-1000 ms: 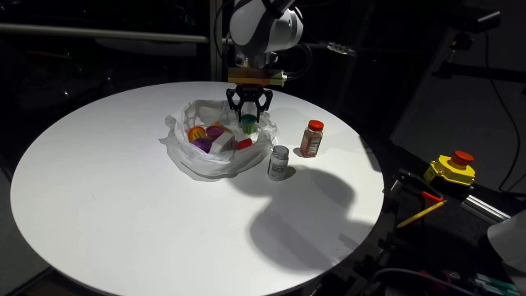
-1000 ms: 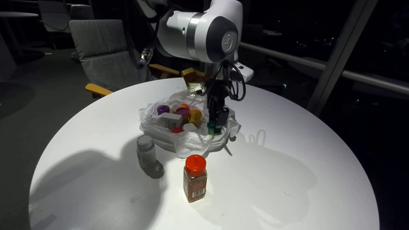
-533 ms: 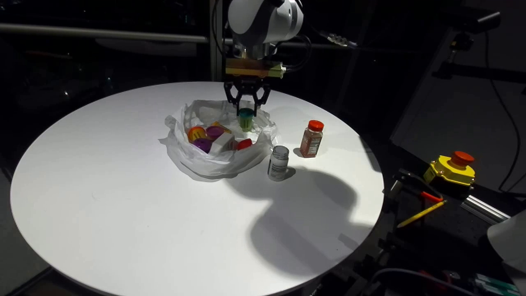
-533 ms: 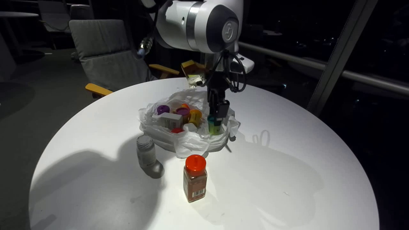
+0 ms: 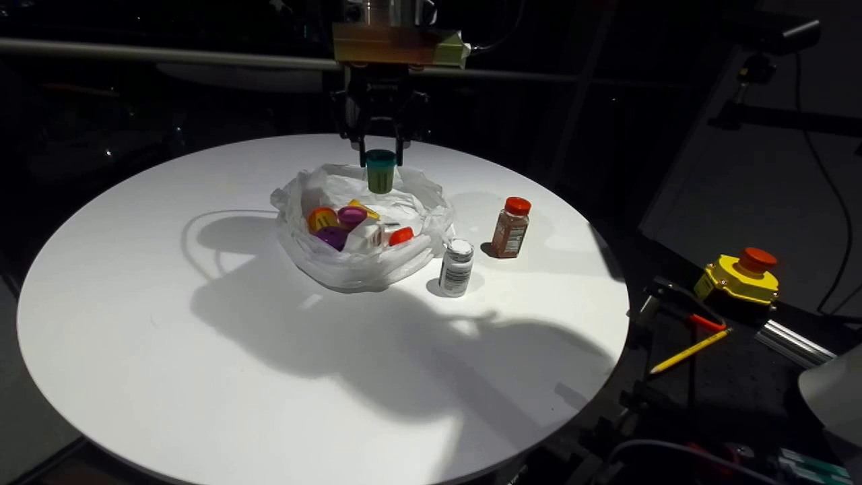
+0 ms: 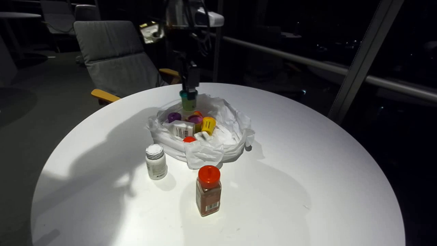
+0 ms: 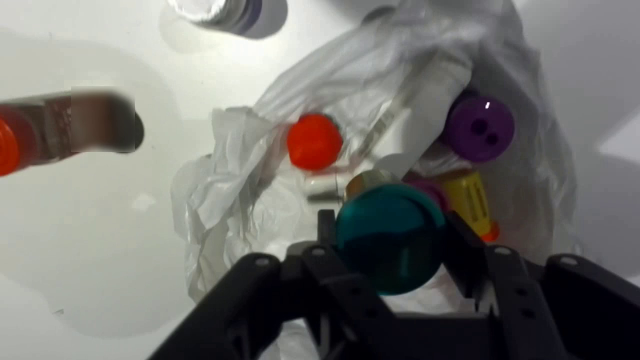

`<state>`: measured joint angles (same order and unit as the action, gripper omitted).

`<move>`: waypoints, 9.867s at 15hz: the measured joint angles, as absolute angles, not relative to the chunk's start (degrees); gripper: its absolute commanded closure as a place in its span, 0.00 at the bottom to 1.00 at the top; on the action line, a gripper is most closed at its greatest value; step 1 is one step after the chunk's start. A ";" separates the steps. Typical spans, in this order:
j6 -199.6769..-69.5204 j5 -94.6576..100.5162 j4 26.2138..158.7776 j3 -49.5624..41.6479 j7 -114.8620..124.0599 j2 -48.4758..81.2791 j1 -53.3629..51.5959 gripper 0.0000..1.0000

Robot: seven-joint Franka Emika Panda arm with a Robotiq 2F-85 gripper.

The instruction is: Remove all the objects from the white plastic bag and put them on the table

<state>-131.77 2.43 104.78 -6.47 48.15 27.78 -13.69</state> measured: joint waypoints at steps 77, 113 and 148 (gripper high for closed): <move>-135.52 8.61 95.70 -7.97 40.05 35.71 -18.96 0.72; -144.17 23.35 125.57 -3.74 61.48 19.59 -18.58 0.00; -141.22 -1.39 98.22 -4.40 65.49 40.96 -11.16 0.89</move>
<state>-141.22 -1.39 98.22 -4.40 65.49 40.96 -11.16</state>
